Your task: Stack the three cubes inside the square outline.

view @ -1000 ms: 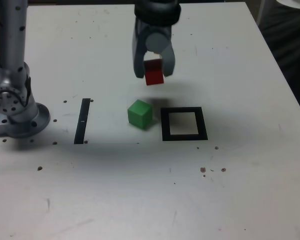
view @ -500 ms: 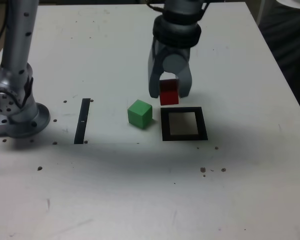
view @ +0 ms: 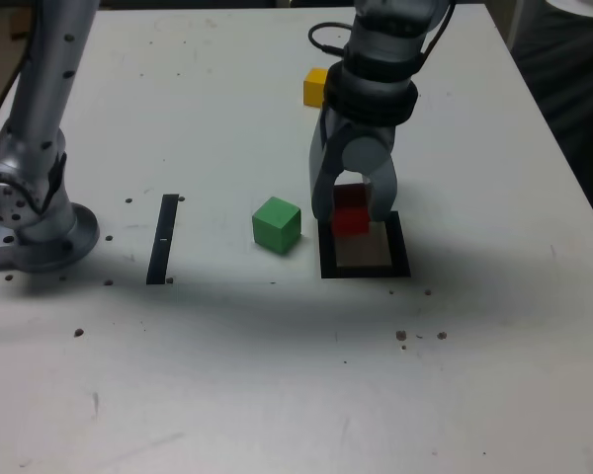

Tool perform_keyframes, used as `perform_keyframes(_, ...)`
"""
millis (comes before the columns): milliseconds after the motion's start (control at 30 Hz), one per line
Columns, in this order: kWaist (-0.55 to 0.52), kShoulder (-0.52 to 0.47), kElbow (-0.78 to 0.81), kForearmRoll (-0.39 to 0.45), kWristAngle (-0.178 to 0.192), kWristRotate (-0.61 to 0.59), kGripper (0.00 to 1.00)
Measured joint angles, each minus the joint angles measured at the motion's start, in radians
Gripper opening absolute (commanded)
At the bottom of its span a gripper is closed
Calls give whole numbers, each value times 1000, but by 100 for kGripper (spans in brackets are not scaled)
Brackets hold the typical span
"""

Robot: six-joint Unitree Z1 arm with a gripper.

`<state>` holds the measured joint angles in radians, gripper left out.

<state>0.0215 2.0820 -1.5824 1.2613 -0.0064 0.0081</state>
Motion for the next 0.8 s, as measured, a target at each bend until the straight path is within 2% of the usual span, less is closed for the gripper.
perform_keyframes(233, -7, 19, -3, -16, -13, 0, 30)
perform_keyframes(300, -14, 20, -1, -25, -18, 0, 42)
perform_keyframes(400, -19, 20, 12, -47, -29, 0, 68)
perform_keyframes(433, -22, 20, 17, -56, -32, 2, 80)
perform_keyframes(467, -24, 20, 21, -63, -34, 4, 87)
perform_keyframes(600, -31, 20, 38, -84, -42, 9, 96)
perform_keyframes(800, -31, 7, 71, -105, -38, 8, 99)
